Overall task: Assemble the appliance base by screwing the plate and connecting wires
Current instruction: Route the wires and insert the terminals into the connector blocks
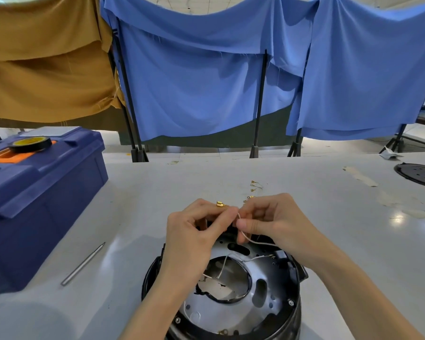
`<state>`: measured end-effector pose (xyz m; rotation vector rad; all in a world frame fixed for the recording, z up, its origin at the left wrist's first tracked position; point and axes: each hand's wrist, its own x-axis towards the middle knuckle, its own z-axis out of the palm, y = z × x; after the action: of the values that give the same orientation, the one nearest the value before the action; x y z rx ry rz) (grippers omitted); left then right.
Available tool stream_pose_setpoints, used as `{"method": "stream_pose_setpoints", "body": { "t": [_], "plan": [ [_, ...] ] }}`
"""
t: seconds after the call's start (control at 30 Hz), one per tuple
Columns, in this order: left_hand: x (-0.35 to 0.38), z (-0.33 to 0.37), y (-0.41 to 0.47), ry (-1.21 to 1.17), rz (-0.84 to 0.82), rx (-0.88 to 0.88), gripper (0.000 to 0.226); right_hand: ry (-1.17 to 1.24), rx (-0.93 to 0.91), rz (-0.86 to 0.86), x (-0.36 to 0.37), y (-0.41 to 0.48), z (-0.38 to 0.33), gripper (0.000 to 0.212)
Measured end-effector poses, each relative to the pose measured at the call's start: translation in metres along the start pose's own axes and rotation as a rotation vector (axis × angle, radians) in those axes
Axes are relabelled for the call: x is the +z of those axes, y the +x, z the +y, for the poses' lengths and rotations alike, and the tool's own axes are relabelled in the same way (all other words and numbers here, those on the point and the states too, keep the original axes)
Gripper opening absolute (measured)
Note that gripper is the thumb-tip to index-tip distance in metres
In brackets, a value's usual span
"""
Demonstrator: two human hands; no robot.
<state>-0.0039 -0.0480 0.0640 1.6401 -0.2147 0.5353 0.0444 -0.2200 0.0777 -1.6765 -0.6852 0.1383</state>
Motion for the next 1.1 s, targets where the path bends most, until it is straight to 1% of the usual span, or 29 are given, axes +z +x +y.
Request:
{"method": "stream_pose_setpoints", "body": {
  "t": [0.07,0.13,0.2,0.27,0.33,0.4,0.43,0.57,0.77,0.83,0.9,0.97,1.1],
  "plan": [
    [-0.001,0.001,0.0,-0.078,0.03,-0.061,0.008,-0.006,0.033,-0.017,0.0,0.0,0.001,0.007],
    [-0.003,0.0,0.001,-0.083,0.031,-0.077,0.009,-0.033,0.057,-0.023,0.001,-0.001,0.001,0.006],
    [-0.004,0.0,0.0,-0.029,0.009,-0.075,0.012,-0.065,0.065,-0.027,0.004,-0.001,-0.001,0.007],
    [-0.006,0.001,0.001,0.048,-0.003,-0.079,0.016,-0.077,0.052,-0.008,0.01,0.0,-0.004,0.012],
    [-0.008,0.001,0.003,0.117,0.025,-0.089,0.024,-0.059,0.046,0.032,0.019,0.003,-0.005,0.014],
    [-0.013,0.001,0.008,0.186,0.043,-0.093,0.034,-0.053,0.039,0.076,0.027,0.005,-0.004,0.01],
    [-0.017,0.0,0.01,0.199,0.028,-0.102,0.035,-0.066,0.033,0.092,0.03,0.006,-0.003,0.008],
    [-0.034,-0.001,0.01,0.17,-0.111,-0.175,0.025,-0.06,0.032,0.079,0.038,0.01,-0.003,0.008],
    [-0.05,-0.008,0.01,0.218,-0.175,-0.234,0.035,-0.106,-0.005,0.118,0.052,0.013,0.006,0.003],
    [-0.054,-0.014,0.009,0.273,-0.103,-0.208,0.036,-0.136,0.027,0.095,0.051,0.014,0.007,0.005],
    [-0.059,-0.024,0.008,0.371,0.045,-0.168,0.032,-0.175,0.059,0.06,0.05,0.015,0.008,0.008],
    [-0.063,-0.033,0.003,0.464,0.156,-0.139,0.025,-0.223,0.08,0.017,0.052,0.015,0.01,0.009],
    [-0.067,-0.049,-0.011,0.411,0.267,-0.227,0.015,-0.31,0.13,-0.071,0.06,0.016,0.016,0.008]
  ]
}}
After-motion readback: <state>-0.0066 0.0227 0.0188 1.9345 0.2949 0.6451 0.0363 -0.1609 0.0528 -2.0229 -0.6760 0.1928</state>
